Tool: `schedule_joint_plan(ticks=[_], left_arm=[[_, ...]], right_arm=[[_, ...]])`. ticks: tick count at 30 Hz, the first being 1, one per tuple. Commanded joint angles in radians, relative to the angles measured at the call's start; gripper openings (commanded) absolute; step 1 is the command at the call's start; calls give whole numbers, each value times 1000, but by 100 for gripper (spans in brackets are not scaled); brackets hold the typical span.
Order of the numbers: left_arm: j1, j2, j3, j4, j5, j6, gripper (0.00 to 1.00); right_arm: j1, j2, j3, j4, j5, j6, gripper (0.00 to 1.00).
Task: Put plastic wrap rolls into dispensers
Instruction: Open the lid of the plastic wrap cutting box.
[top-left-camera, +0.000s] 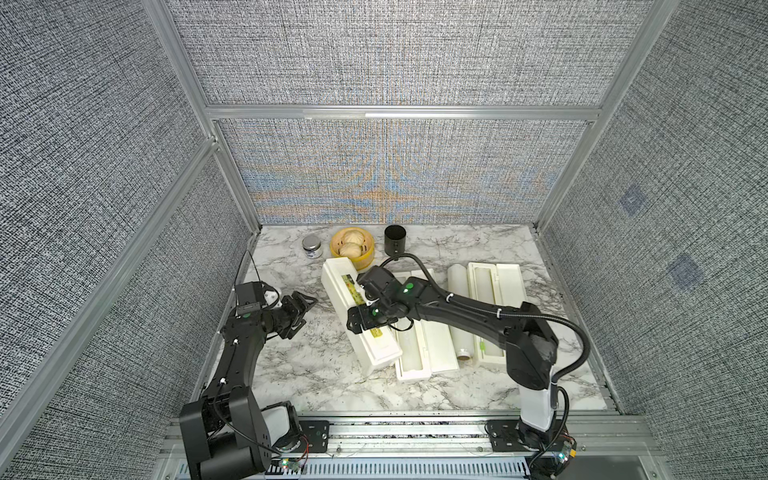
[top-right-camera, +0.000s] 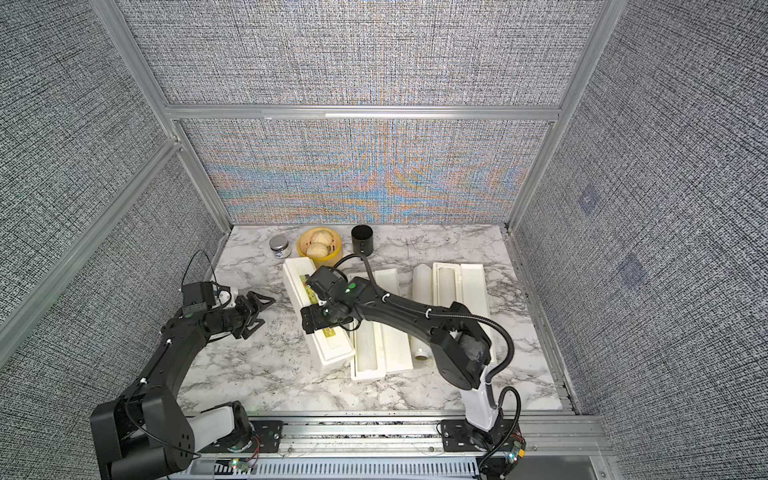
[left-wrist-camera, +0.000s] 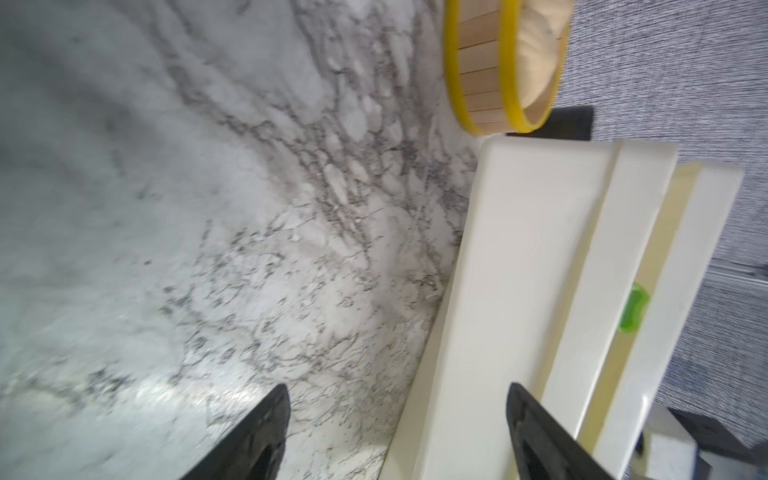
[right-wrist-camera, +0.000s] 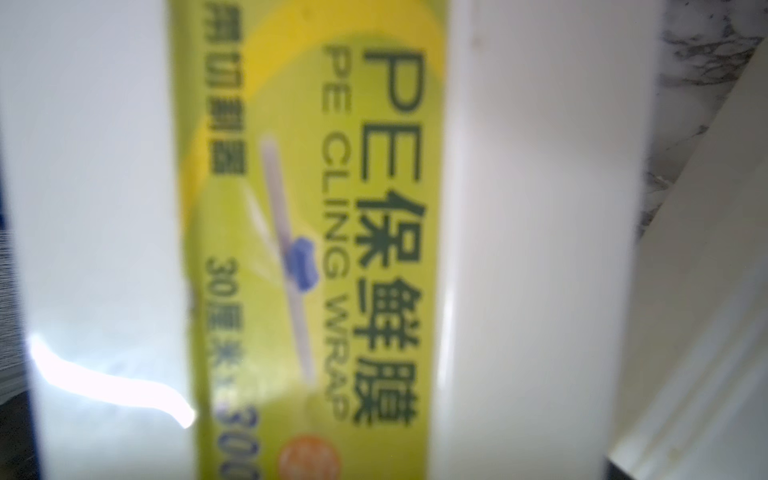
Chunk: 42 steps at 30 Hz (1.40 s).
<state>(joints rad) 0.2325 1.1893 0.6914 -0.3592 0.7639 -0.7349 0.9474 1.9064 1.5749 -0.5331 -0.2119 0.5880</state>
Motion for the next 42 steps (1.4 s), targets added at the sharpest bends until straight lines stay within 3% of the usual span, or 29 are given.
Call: schedule_joint_plan(ticks=[1, 4, 13, 19, 42], left_arm=[[0, 2, -46, 407, 229, -180, 84], [-5, 12, -84, 705, 320, -359, 87], [-153, 42, -59, 1013, 350, -485, 99], [-205, 97, -32, 1202, 358, -590, 100], [-281, 258, 37, 1280, 394, -632, 100]], right_arm=[[-48, -88, -115, 270, -209, 94, 86], [-105, -179, -229, 420, -325, 147, 86], [-213, -372, -425, 674, -561, 262, 86], [-228, -407, -481, 777, -673, 319, 86], [-222, -364, -501, 865, -723, 387, 83]])
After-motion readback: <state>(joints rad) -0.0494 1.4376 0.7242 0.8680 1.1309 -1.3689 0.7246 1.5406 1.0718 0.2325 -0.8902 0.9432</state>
